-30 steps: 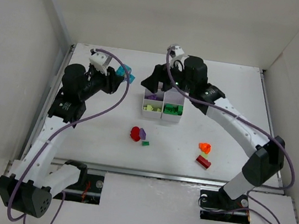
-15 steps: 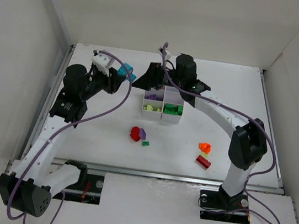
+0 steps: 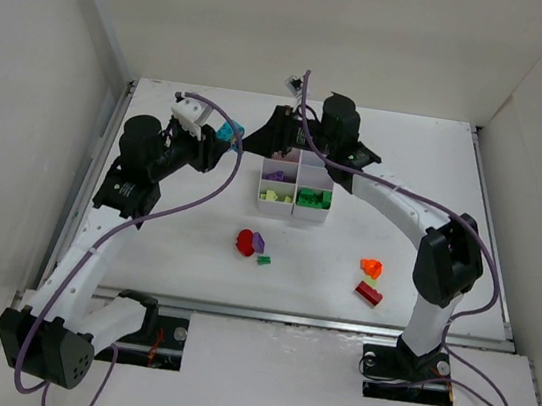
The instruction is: Sort the legos into containers by color
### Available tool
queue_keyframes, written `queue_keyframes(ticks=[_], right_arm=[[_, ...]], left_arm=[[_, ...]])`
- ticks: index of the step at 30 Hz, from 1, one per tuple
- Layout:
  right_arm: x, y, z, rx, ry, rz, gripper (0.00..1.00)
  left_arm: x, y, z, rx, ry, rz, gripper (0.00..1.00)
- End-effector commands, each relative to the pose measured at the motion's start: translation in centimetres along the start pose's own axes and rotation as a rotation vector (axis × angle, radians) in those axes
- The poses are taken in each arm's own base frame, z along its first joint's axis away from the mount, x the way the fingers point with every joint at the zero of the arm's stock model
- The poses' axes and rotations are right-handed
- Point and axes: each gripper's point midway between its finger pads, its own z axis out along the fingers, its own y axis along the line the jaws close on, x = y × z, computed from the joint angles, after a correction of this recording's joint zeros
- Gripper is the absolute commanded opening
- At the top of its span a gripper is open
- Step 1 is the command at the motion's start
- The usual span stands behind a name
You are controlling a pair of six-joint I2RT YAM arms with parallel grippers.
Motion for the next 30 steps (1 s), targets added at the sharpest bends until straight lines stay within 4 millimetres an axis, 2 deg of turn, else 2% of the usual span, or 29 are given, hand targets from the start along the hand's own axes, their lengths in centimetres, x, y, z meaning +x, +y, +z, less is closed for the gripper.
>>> queue_keyframes(ticks=[1, 6, 12, 14, 16, 17, 19, 20, 21, 23, 28, 29, 30], right_arm=[[-2.5, 2.8, 0.6, -0.093, -0.055, -0.078, 0.7], [-2.2, 2.4, 1.0, -0.096, -0.044, -0.063, 0.58], [-1.5, 1.8, 1.1, -0.093, -0.026, -0.038, 0.6], [-1.2, 1.4, 1.3, -0.089, -0.021, -0.032, 0.53], [-1.2, 2.2, 1.5, -0.108, -0.015, -0.041, 0.44], [-1.3, 2.1, 1.6, -0.11, -0.017, -0.043, 0.34], [-1.2, 2.2, 1.6, -0.118, -0.01, -0.043, 0.22], [-1.3, 2.1, 1.8, -0.118, -0.01, -0.043, 0.08], [-0.9, 1.8, 1.8, -0.113, -0.004, -0.036, 0.01], [-0.6, 1.5, 1.6, -0.1, -0.004, -0.027, 0.0], [1.5, -0.8, 1.3, -0.025, 0.001, 0.028, 0.0], [1.1, -1.3, 0.7, -0.006, -0.015, 0.03, 0.0], [1.3, -2.6, 0.2, 0.041, -0.026, 0.052, 0.0]], left_arm=[[-1.1, -0.5, -0.1, 0.026, -0.042, 0.029, 0.0], [-1.5, -0.9, -0.1, 0.046, -0.06, 0.016, 0.0], [-2.0, -1.0, -0.3, 0.046, -0.076, 0.015, 0.0], [-2.0, -1.2, -0.3, 0.055, -0.076, 0.015, 0.0], [-2.0, -1.2, -0.3, 0.056, -0.076, 0.006, 0.0], [-1.6, -1.2, -0.2, 0.056, -0.068, 0.002, 0.0], [-1.8, -1.3, -0.5, 0.056, -0.076, -0.006, 0.0], [-1.8, -1.3, -0.5, 0.056, -0.076, -0.007, 0.0], [-2.1, -1.2, -0.4, 0.046, -0.085, -0.012, 0.0], [-2.1, -1.1, -0.4, 0.037, -0.085, -0.023, 0.0], [-3.4, -1.2, -0.5, 0.04, -0.128, -0.048, 0.0], [-3.8, -1.5, -0.5, 0.051, -0.14, -0.059, 0.0], [-4.0, -1.7, -0.5, 0.065, -0.149, -0.071, 0.0]])
